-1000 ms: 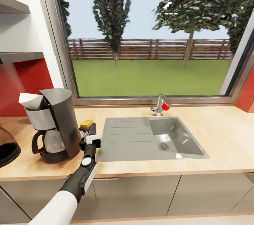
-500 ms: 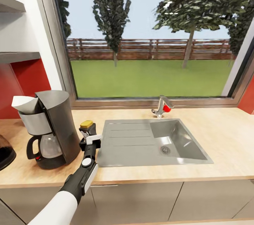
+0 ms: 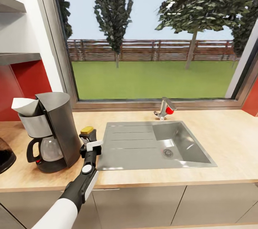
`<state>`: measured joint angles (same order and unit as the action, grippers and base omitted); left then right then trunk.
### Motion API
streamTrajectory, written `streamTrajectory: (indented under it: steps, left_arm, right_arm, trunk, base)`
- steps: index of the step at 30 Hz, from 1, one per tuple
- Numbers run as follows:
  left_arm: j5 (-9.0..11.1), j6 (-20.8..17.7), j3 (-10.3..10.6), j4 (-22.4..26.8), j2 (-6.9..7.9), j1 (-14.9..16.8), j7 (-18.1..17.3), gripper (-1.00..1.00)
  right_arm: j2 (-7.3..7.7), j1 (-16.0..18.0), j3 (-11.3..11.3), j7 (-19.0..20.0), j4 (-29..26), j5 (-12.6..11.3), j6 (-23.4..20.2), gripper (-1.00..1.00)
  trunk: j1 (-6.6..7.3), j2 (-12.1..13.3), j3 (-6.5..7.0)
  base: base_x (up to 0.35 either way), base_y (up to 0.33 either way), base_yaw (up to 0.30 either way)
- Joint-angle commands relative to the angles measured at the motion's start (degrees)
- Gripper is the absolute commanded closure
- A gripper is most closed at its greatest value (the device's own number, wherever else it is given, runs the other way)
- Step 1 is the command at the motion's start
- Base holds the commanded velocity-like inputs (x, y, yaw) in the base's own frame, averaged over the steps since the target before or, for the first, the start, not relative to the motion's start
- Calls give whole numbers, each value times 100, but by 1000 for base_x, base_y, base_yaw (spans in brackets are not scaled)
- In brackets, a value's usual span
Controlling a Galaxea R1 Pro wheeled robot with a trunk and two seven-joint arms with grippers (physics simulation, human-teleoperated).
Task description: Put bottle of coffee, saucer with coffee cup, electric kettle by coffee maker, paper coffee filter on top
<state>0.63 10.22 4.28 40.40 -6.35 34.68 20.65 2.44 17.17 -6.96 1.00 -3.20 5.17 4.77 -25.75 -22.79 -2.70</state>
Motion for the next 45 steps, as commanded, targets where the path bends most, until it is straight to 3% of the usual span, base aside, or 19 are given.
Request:
streamTrajectory:
  steps: [1,7,8,39,45]
  left_arm:
    - [4,13,12,-8,2,5,35,100]
    - [7,-1,-15,-14,-4,4,34,100]
    - [7,0,-15,-14,-5,4,34,-100]
    - [-5,24,3,-14,3,-12,35,-100]
    - [-10,24,2,-14,3,-20,35,-100]
  right_arm:
    - [2,5,-7,6,4,54,15,-100]
    - [2,5,-7,6,4,54,15,-100]
    - [2,5,-7,6,4,54,15,-100]
    - [45,5,-7,6,4,54,15,-100]
    - [46,5,-7,6,4,54,15,-100]
  trunk:
    - [-3,-13,-13]
    - [-3,-13,-13]
    - [-3,-13,-13]
    - [-3,-13,-13]
    - [-3,-13,-13]
  base:
    - [0,0,0]
    - [0,0,0]
    - [0,0,0]
    - [-1,0,0]
    - [-231,6,0]
